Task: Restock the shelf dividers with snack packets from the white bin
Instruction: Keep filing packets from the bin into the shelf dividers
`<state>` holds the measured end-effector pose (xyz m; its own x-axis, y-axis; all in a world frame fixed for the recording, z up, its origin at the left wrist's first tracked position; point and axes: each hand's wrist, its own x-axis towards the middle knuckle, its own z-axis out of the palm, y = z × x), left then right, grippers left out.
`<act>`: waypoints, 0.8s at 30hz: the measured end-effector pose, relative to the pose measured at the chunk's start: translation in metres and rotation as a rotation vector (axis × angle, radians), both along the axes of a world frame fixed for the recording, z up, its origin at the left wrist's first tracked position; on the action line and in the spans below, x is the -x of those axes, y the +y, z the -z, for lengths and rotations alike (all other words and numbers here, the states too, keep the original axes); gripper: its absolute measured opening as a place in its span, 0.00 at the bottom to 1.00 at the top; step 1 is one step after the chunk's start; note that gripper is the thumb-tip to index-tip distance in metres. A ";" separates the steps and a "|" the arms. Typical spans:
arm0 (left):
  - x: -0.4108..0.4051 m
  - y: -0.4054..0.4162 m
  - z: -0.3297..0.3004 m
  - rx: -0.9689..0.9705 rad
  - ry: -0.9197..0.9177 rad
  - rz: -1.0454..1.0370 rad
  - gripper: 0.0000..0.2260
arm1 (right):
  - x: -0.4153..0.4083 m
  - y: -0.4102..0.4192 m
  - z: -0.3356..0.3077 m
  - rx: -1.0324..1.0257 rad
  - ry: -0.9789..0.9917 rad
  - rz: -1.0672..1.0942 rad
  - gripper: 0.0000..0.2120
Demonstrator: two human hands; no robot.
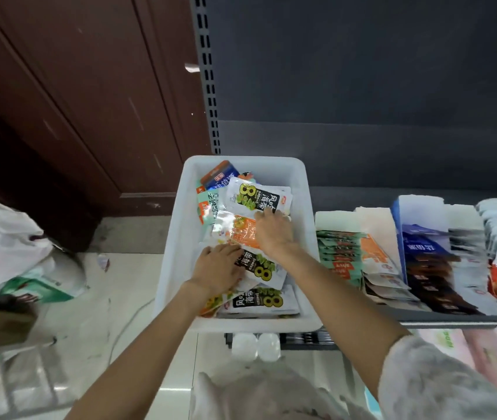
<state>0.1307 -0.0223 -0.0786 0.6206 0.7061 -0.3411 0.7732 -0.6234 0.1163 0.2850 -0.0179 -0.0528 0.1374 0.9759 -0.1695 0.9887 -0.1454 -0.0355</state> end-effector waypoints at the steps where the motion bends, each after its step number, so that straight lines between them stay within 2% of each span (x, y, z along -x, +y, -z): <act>1: 0.001 0.000 -0.001 0.004 -0.003 0.004 0.23 | 0.001 0.003 0.006 -0.001 -0.016 0.011 0.17; 3: 0.001 0.001 -0.001 0.017 -0.043 -0.008 0.20 | 0.001 0.004 0.015 0.008 0.010 0.042 0.17; 5: -0.001 0.001 -0.004 0.045 -0.177 -0.106 0.18 | -0.002 0.000 0.014 -0.016 0.087 0.065 0.15; 7: -0.005 -0.001 -0.010 0.153 -0.409 -0.343 0.18 | -0.006 -0.010 0.005 -0.148 0.222 0.089 0.08; 9: -0.010 -0.003 -0.022 0.405 -0.734 -0.672 0.23 | -0.004 -0.026 -0.009 -0.315 0.306 0.108 0.06; 10: -0.014 -0.004 -0.031 0.555 -0.920 -0.798 0.25 | 0.000 -0.037 -0.016 -0.405 0.287 0.085 0.07; 12: -0.023 -0.009 -0.049 0.738 -1.204 -0.883 0.22 | 0.008 -0.059 -0.027 -0.582 0.184 0.008 0.10; 14: -0.030 -0.017 -0.066 0.708 -1.345 -0.865 0.13 | 0.013 -0.078 -0.036 -0.660 0.143 -0.034 0.16; 16: -0.036 -0.024 -0.078 0.556 -1.364 -0.862 0.04 | 0.010 -0.093 -0.043 -0.663 0.189 -0.061 0.17; 18: -0.041 -0.027 -0.089 0.364 -1.263 -0.804 0.05 | -0.002 -0.108 -0.057 -0.650 0.305 -0.028 0.18; 20: -0.050 -0.030 -0.103 0.216 -1.154 -0.624 0.05 | -0.021 -0.126 -0.080 -0.667 0.446 0.085 0.21; 22: -0.067 -0.038 -0.125 0.157 -1.110 -0.379 0.02 | -0.047 -0.143 -0.109 -0.736 0.545 0.205 0.27; 24: -0.092 -0.049 -0.142 0.150 -1.086 -0.155 0.07 | -0.075 -0.162 -0.137 -0.777 0.612 0.278 0.32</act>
<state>0.2223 -0.0710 0.0637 0.5498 0.7992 0.2428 0.2825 -0.4514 0.8464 0.3597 -0.1798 0.0845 0.4776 0.7928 0.3787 0.7047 -0.0883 -0.7040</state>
